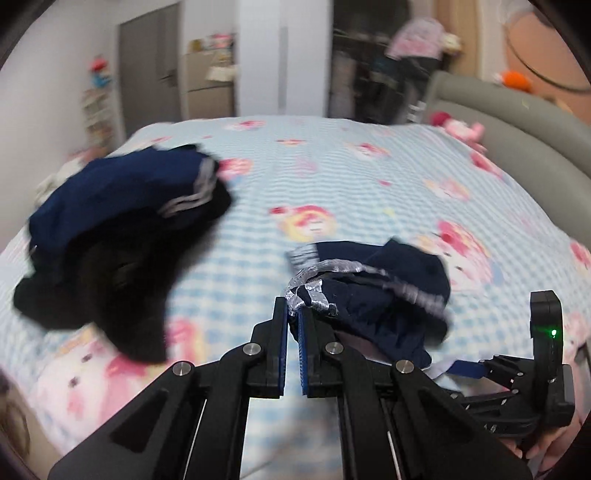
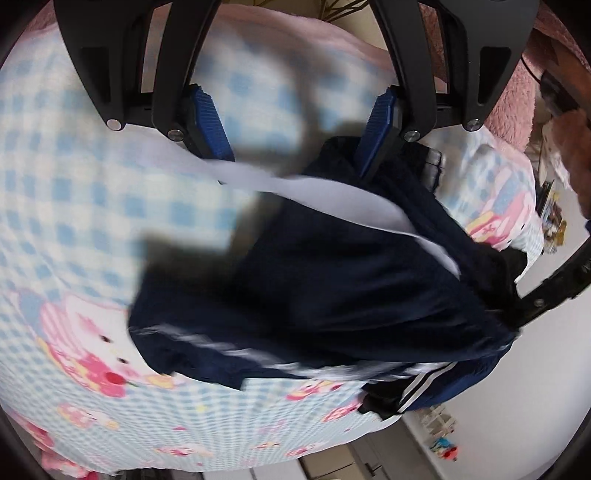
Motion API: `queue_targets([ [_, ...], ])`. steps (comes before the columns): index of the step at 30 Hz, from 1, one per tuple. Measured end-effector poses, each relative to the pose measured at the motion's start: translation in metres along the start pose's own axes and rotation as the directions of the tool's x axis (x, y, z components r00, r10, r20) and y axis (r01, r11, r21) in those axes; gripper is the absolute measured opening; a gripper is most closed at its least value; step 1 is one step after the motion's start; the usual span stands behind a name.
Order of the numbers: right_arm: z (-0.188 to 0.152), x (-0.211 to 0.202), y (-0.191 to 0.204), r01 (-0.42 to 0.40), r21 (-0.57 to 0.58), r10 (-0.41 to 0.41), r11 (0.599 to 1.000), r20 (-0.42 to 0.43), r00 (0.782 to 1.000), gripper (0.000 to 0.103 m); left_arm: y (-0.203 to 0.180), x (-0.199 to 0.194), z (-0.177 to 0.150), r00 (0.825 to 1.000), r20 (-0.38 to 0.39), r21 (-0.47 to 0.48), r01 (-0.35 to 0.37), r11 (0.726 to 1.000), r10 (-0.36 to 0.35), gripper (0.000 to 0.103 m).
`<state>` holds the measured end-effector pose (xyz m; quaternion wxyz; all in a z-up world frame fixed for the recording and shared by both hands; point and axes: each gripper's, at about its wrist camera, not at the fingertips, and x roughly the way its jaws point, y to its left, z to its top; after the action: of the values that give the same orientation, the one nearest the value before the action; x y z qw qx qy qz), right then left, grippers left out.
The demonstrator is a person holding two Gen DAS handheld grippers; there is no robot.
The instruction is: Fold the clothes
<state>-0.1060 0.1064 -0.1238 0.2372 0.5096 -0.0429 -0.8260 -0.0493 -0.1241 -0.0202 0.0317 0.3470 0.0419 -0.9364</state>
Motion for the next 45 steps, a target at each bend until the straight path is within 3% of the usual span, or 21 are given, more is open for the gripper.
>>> queue_targets([
  [7,0.005,0.033,0.050,-0.041,-0.089,0.036,0.995,-0.054,0.998,0.069,0.068,-0.023,-0.025,0.997,-0.009,-0.137,-0.074,0.988,0.074,0.006],
  [12,-0.009,0.050,0.067,-0.076,-0.074,0.068,0.994,-0.102,0.992,0.070,0.084,-0.037,-0.026,0.999,0.028,-0.198,-0.040,0.979,0.047,0.006],
  [13,-0.012,0.052,0.065,-0.089,-0.053,0.083,0.995,-0.111,0.990,0.066,0.082,-0.037,-0.025,0.999,0.026,-0.189,-0.030,0.982,0.036,0.006],
  [14,-0.013,0.049,0.063,-0.091,-0.048,0.086,0.995,-0.109,0.990,0.045,0.077,-0.036,-0.023,0.999,0.025,-0.178,-0.021,0.984,0.026,0.006],
  [16,-0.013,0.038,0.054,-0.047,-0.048,0.043,0.998,-0.083,0.996,0.017,0.063,-0.035,-0.020,1.000,0.029,-0.141,0.012,0.990,-0.008,0.006],
  [17,-0.012,0.030,0.047,0.004,-0.051,-0.007,0.999,-0.058,0.998,0.009,0.055,-0.034,-0.018,0.999,0.031,-0.121,0.020,0.992,-0.016,0.006],
  [21,0.003,-0.019,-0.004,0.156,0.030,-0.158,0.987,0.067,0.985,0.008,0.018,-0.020,-0.004,0.990,0.012,-0.070,0.138,0.988,-0.137,0.006],
  [25,0.041,-0.084,-0.061,0.287,0.070,-0.296,0.955,0.184,0.938,0.008,-0.041,-0.006,0.032,0.977,0.023,0.040,0.211,0.977,-0.212,0.006],
  [29,0.098,-0.156,-0.083,0.365,0.088,-0.374,0.927,0.313,0.873,0.009,-0.075,-0.019,0.106,0.958,0.149,0.084,0.236,0.968,-0.246,0.006],
  [32,0.137,-0.219,-0.086,0.374,0.098,-0.377,0.922,0.448,0.811,0.009,-0.085,-0.048,0.146,0.926,0.253,0.110,0.259,0.959,-0.279,0.006],
  [34,0.148,-0.256,-0.079,0.372,0.101,-0.365,0.923,0.537,0.761,0.009,-0.087,-0.060,0.154,0.915,0.296,0.122,0.248,0.961,-0.274,0.006],
  [36,0.148,-0.273,-0.073,0.373,0.102,-0.359,0.922,0.582,0.729,0.009,-0.085,-0.058,0.143,0.925,0.271,0.117,0.243,0.963,-0.266,0.006],
  [38,0.136,-0.253,-0.077,0.360,0.099,-0.356,0.928,0.530,0.770,0.009,-0.081,-0.034,0.115,0.953,0.168,0.093,0.238,0.967,-0.251,0.006],
  [40,0.124,-0.231,-0.080,0.346,0.098,-0.350,0.933,0.471,0.810,0.009,-0.074,-0.009,0.083,0.970,0.038,0.058,0.238,0.969,-0.241,0.006],
  [42,0.104,-0.205,-0.084,0.337,0.095,-0.345,0.937,0.405,0.847,0.009,-0.068,0.002,0.056,0.963,-0.032,0.024,0.270,0.963,-0.269,0.006],
  [45,0.079,-0.196,-0.083,0.339,0.095,-0.348,0.936,0.387,0.854,0.009,-0.066,-0.005,0.034,0.952,-0.063,0.011,0.302,0.953,-0.301,0.006],
])
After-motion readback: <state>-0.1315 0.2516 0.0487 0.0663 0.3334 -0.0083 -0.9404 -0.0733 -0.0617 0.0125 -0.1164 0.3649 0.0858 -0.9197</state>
